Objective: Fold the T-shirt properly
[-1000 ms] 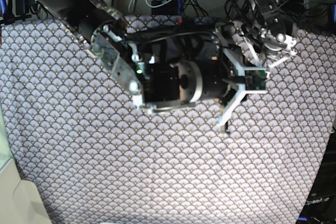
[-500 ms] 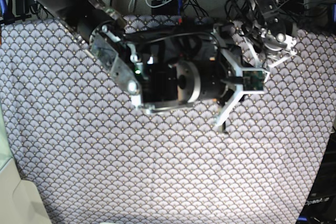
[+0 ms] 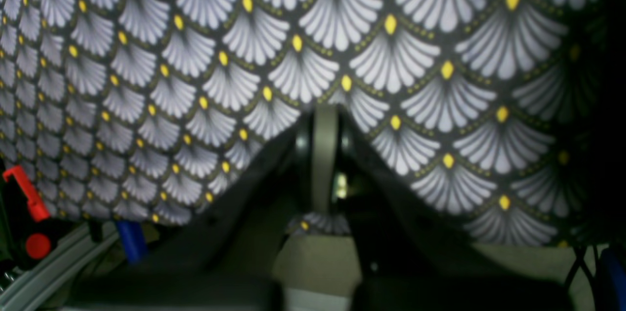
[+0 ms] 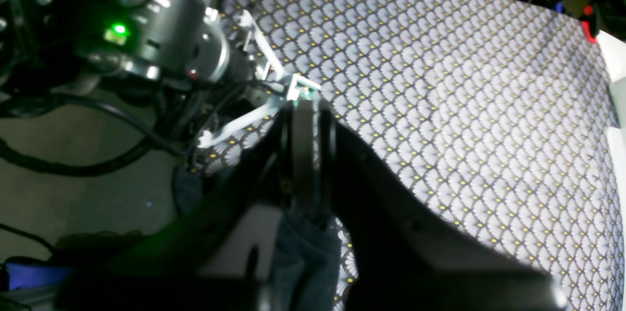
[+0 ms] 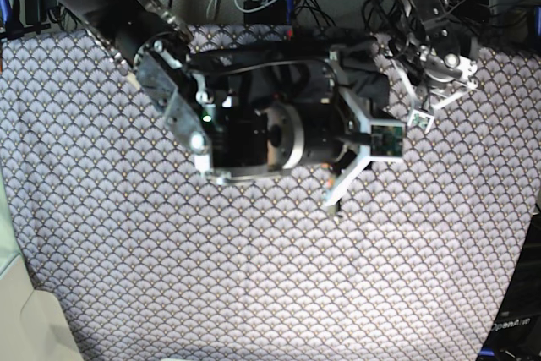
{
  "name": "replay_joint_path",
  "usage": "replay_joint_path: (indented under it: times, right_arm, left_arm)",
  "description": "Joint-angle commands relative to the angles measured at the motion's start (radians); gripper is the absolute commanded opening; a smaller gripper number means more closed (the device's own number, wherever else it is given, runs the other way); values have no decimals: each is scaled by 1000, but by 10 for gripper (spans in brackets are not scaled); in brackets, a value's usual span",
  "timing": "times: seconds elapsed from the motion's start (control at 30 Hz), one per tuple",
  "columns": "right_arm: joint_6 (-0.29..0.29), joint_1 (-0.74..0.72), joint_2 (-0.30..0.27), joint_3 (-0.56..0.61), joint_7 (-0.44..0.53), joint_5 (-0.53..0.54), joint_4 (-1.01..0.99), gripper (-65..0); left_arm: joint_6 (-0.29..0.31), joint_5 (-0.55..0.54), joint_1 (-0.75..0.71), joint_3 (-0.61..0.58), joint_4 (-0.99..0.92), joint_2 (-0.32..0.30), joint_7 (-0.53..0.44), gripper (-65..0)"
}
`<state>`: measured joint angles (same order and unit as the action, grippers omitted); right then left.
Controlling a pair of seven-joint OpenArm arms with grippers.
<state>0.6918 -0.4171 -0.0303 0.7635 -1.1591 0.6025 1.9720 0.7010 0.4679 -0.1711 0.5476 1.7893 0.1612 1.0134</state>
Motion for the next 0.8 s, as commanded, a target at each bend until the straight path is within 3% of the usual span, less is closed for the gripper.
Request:
replay_joint_path:
  times: [0.0, 0.23, 0.4, 0.77]
  right_arm:
    - [6, -21, 10, -5, 23, 14, 14, -650]
    - [6, -19, 8, -6, 23, 14, 14, -650]
    - [6, -3, -39, -77, 23, 14, 14, -650]
    - [6, 97, -288, -315, 31, 10, 17, -650]
  left_arm:
    - [-3, 2, 8, -2, 22, -4, -5, -650]
    - [-3, 2, 6, -1, 24, -4, -5, -650]
    - [-3, 2, 6, 1, 24, -4, -5, -650]
    - [-3, 2, 5, 2, 114, -4, -3, -650]
